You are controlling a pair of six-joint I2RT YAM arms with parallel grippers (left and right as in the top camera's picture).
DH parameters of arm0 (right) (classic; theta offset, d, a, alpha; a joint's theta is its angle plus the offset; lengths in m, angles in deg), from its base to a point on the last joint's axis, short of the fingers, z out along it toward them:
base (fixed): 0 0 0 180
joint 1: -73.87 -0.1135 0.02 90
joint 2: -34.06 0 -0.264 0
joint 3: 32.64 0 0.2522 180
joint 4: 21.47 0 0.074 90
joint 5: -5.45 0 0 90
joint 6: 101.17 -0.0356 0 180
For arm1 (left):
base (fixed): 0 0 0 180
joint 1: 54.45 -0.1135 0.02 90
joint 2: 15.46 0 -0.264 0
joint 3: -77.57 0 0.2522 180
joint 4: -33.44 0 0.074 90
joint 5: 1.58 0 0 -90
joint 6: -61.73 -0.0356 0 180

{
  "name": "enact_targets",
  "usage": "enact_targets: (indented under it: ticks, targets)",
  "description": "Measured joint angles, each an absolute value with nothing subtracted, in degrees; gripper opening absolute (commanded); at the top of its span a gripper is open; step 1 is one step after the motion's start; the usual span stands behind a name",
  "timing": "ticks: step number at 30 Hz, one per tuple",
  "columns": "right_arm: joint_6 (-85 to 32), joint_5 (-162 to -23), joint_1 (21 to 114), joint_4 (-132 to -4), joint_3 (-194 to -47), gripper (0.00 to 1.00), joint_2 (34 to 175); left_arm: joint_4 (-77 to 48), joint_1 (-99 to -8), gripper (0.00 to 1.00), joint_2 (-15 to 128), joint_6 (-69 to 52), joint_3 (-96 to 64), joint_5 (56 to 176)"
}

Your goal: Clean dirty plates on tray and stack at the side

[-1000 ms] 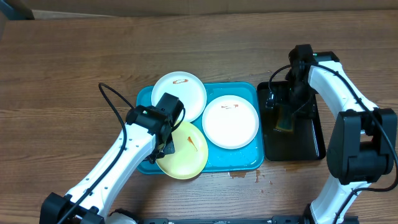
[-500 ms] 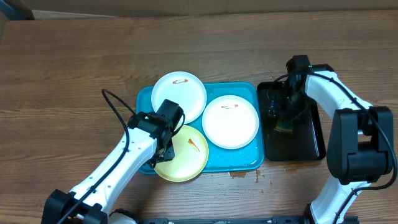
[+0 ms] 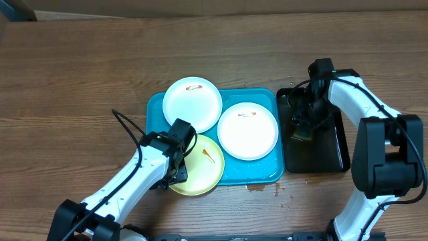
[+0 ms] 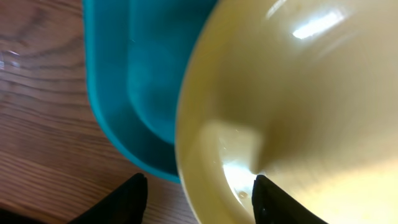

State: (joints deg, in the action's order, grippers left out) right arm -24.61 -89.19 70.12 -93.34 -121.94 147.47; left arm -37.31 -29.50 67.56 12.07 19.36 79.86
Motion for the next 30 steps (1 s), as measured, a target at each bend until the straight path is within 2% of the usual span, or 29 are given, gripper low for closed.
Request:
enact_targets:
  ticks: [10,12,14,20,26,28,30]
  targets:
    - [-24.63,-89.15,70.12,-93.25,-121.94,0.57,147.47,-35.96,-31.14,0.45,67.56,13.31,20.17,84.93]
    - [-24.61,-89.19,70.12,-93.23,-121.94,0.57,147.47,-35.94,-33.63,0.54,67.56,13.27,20.19,86.6]
    - [-24.63,-89.19,70.12,-93.27,-121.94,0.57,147.47,-35.94,-37.42,0.58,67.56,11.87,20.22,88.98]
    - [-24.63,-89.17,70.12,-93.27,-121.94,0.57,147.47,-35.98,-49.55,0.59,67.56,4.72,20.24,95.99]
    - [-24.63,-89.17,70.12,-93.3,-121.94,0.57,147.47,-35.59,-50.86,0.57,67.56,1.51,20.74,98.7]
    - [-24.63,-89.17,70.12,-93.3,-121.94,0.57,147.47,-33.97,-50.66,0.54,67.56,1.51,21.99,99.08]
    - [-24.58,-89.17,70.12,-93.36,-121.94,0.57,147.47,-32.0,-50.4,0.39,67.34,1.55,23.14,99.58]
